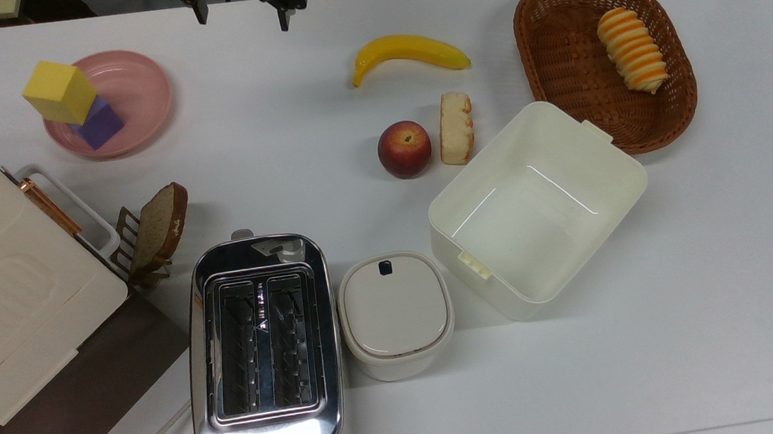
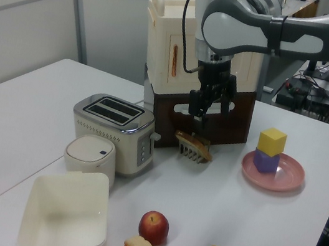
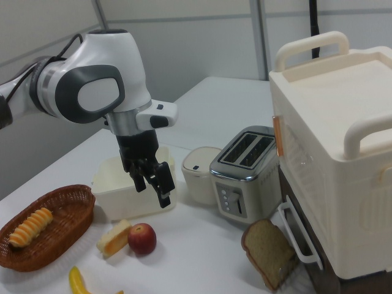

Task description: Put the yellow cube on the table

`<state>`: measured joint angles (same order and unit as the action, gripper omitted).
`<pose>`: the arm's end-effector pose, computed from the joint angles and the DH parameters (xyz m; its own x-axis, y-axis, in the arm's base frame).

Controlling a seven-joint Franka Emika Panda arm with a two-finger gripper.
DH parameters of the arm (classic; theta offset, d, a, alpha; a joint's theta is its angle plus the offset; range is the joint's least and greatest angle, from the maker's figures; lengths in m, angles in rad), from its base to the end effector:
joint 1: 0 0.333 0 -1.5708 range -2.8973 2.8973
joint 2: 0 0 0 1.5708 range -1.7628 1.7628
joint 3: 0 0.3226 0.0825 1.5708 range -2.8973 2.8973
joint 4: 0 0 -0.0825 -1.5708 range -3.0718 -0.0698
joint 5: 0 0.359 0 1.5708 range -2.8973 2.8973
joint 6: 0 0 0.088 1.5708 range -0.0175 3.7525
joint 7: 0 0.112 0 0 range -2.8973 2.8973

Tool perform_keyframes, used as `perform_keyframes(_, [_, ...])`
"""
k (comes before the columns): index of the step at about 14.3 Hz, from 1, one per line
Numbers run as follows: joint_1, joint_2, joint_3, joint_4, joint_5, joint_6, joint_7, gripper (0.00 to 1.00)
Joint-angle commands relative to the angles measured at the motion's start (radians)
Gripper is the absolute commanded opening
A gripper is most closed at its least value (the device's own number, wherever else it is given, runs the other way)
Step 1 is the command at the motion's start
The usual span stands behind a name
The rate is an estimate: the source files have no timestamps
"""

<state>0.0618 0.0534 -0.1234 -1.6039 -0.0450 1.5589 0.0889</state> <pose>0.5396 -0.0366 0.5822 0.9842 -0.1505 -0.0929 -0.1454 -0.9876 0.0599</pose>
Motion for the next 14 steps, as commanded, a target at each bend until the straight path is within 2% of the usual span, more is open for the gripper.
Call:
perform_keyframes(1, [0.004,-0.021,-0.021,0.004,-0.007,-0.046,-0.008,1.0])
perform_keyframes(14, [-0.022,-0.047,-0.03,0.021,-0.003,-0.06,-0.008,1.0])
